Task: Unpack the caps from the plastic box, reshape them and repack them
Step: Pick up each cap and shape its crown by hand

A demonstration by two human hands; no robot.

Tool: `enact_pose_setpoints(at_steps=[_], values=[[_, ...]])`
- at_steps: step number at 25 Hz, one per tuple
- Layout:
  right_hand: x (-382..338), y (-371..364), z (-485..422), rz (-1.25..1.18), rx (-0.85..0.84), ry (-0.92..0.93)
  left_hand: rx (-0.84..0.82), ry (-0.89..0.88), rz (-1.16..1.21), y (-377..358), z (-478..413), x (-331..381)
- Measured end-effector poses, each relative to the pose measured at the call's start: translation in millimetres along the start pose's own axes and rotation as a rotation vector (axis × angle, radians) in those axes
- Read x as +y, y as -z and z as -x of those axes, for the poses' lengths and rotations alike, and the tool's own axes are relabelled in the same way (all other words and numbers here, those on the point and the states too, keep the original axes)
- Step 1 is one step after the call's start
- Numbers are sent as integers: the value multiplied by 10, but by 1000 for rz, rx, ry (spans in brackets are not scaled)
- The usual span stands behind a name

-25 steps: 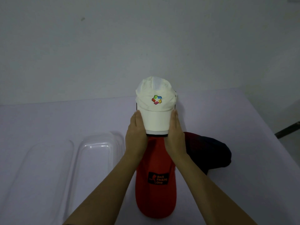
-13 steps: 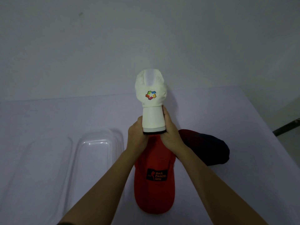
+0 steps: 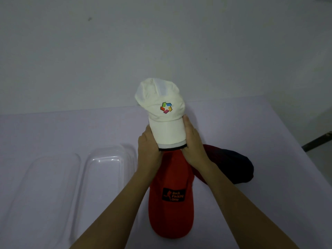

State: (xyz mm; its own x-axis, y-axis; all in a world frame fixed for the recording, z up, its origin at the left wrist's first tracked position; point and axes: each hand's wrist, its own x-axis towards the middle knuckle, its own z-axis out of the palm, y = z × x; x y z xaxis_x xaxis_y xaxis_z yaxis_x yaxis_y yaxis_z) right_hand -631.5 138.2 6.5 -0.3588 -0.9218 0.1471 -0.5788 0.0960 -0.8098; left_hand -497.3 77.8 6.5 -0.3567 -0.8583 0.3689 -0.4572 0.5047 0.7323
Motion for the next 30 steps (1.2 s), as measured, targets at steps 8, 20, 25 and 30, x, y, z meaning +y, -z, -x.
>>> enact_pose_setpoints(at_steps=[8, 20, 25, 30], values=[[-257, 182, 176, -335, -206, -71, 7, 15, 8, 161, 159, 107], [-425, 213, 84, -652, -228, -233, -66, 88, 325, 85, 184, 228], [-316, 307, 114, 2, -258, 13, 110, -133, -3, 146, 65, 80], [-252, 71, 193, 300, 166, 84, 89, -205, -156, 43, 71, 98]])
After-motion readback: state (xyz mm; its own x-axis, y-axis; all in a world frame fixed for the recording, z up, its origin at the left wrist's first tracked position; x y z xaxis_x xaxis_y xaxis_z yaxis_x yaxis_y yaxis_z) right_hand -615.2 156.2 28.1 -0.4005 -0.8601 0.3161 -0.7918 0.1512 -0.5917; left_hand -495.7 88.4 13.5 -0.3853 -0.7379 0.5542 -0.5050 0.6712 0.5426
